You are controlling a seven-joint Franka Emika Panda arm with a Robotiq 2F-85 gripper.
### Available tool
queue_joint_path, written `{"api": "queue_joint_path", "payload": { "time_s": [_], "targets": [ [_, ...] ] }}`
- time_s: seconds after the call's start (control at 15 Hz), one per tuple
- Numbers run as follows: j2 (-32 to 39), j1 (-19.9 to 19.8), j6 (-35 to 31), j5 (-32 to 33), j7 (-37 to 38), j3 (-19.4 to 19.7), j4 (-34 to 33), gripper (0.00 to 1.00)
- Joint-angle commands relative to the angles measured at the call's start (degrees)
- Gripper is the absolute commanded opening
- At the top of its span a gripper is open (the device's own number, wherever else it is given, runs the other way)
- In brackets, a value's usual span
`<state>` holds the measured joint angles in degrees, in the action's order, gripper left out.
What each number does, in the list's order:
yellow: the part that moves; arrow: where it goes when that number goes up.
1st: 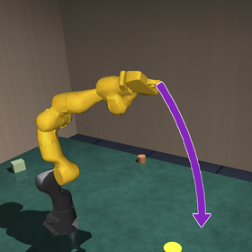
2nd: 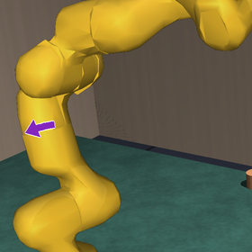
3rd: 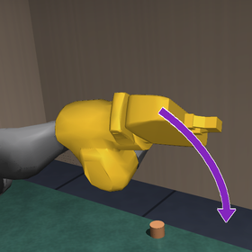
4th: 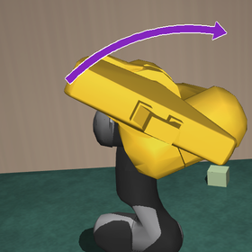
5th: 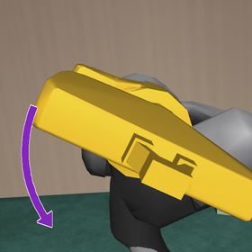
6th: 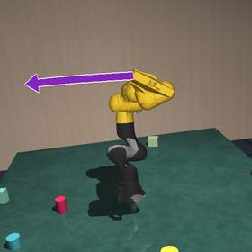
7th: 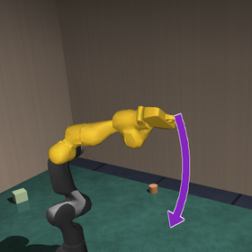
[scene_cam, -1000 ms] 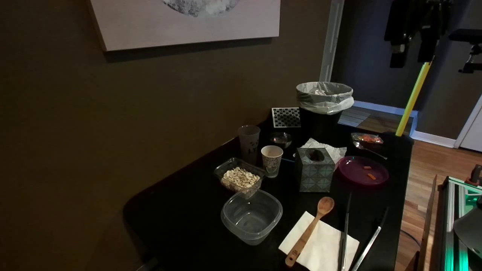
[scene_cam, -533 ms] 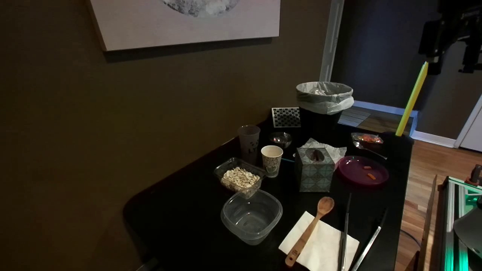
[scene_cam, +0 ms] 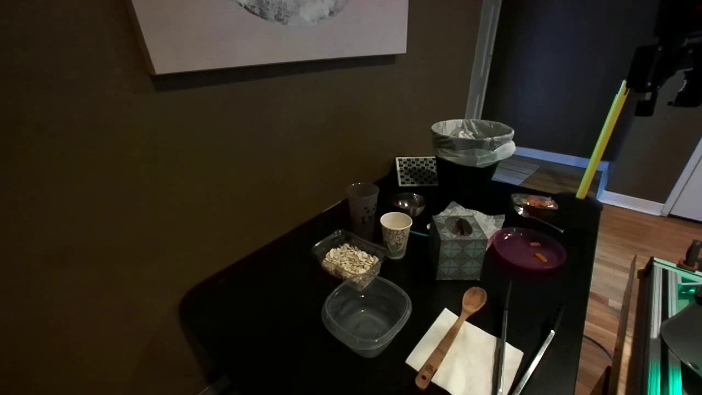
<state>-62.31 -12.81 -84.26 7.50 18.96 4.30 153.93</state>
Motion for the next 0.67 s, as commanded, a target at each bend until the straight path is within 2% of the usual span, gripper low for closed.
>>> {"api": "queue_joint_path", "payload": {
  "time_s": [0.0, 0.6],
  "targets": [
    [0.03, -0.82, -0.03, -0.39, -0.62, -0.55, -0.06, 1.0],
    [-1.0, -0.7, -0.66, 0.37, -1.38, -0.45, 0.82, 1.0]
  ]
}}
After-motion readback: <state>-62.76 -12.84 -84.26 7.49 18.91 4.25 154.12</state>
